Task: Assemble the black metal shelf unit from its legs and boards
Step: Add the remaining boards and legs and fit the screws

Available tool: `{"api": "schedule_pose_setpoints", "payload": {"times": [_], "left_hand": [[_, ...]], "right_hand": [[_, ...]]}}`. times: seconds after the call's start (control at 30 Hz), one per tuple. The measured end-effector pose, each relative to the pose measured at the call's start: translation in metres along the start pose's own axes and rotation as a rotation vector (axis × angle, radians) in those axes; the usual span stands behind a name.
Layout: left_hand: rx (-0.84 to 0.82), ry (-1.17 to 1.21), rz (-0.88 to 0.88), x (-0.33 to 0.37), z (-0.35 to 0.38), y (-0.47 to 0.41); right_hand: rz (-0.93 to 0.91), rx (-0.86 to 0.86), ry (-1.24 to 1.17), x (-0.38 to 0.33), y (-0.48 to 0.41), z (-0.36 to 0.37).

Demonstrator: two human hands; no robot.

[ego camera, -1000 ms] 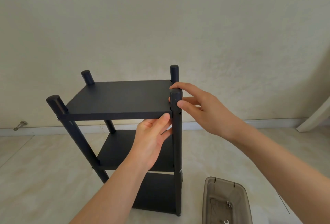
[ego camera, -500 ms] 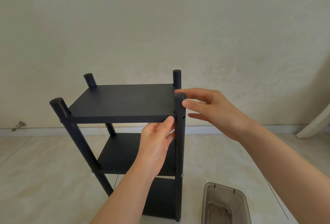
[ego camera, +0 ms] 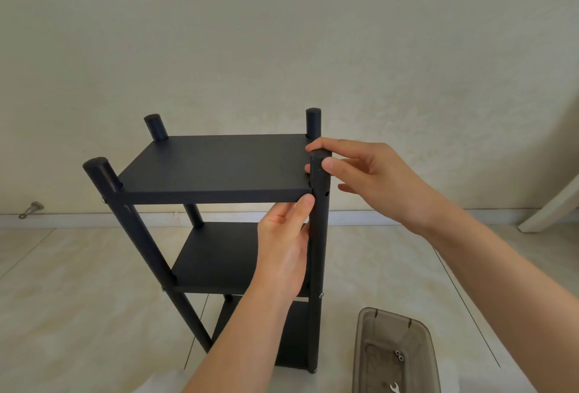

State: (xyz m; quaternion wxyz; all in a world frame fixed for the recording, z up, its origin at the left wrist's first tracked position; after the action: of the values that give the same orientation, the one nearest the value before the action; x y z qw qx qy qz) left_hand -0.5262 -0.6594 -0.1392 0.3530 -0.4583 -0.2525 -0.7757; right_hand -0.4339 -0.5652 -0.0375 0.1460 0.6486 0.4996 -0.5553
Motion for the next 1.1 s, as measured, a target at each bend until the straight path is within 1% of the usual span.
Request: {"api": "schedule_pose_setpoints", "payload": {"times": [0.2, 0.3, 0.4, 0.47, 0.53, 0.6, 0.7, 0.77, 0.83, 0.9, 0.93, 1.03, 1.1], "left_hand": [[0.004, 0.018, -0.015, -0.002, 0.002, 0.001], [-0.017, 0.019, -0.012, 0.000, 0.002, 0.001], [-0.014, 0.016, -0.021, 0.000, 0.001, 0.000], [-0.014, 0.022, -0.020, 0.001, 0.000, 0.000], [-0.020, 0.026, -0.012, 0.002, 0.001, -0.001], [-0.022, 0.024, -0.009, 0.002, 0.001, 0.000], [-0.040, 0.024, -0.016, 0.002, 0.001, 0.002], [-0.056, 0.035, -0.014, 0.003, 0.000, 0.003], [-0.071, 0.049, -0.014, 0.004, 0.001, 0.003], [-0.084, 0.059, -0.019, 0.004, 0.001, 0.003], [-0.089, 0.058, -0.023, 0.004, 0.001, 0.003], [-0.091, 0.049, -0.030, 0.004, 0.000, 0.004], [-0.092, 0.038, -0.035, 0.004, 0.000, 0.004]], "right_hand": [[-0.004, 0.021, 0.029, 0.002, 0.001, -0.001], [0.045, 0.025, 0.003, 0.012, 0.005, -0.009], [0.187, 0.095, -0.141, 0.035, 0.011, -0.022], [0.312, 0.145, -0.094, 0.063, 0.014, -0.027], [0.478, 0.087, -0.008, 0.102, 0.020, -0.021], [0.636, -0.018, 0.090, 0.146, 0.033, -0.011], [0.817, -0.142, 0.254, 0.215, 0.067, 0.004], [0.935, -0.172, 0.313, 0.256, 0.097, 0.014], [1.010, -0.201, 0.384, 0.287, 0.128, 0.026], [1.047, -0.254, 0.492, 0.308, 0.152, 0.039], [1.066, -0.259, 0.507, 0.315, 0.161, 0.045], [1.173, -0.215, 0.392, 0.331, 0.181, 0.063], [1.211, -0.238, 0.365, 0.336, 0.188, 0.075]]}}
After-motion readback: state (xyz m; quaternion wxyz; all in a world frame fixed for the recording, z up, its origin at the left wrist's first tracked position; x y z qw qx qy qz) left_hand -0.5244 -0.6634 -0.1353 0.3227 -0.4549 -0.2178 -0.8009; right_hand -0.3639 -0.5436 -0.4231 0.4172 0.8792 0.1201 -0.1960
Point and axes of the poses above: each hand's wrist, its own y-axis away from the middle knuckle, its own z-axis out of the palm, x = y × z, the point moved 4 cm from there along -y, towards the middle knuckle, and after that the axes turned 5 degrees about x, right-handed, at the moved point
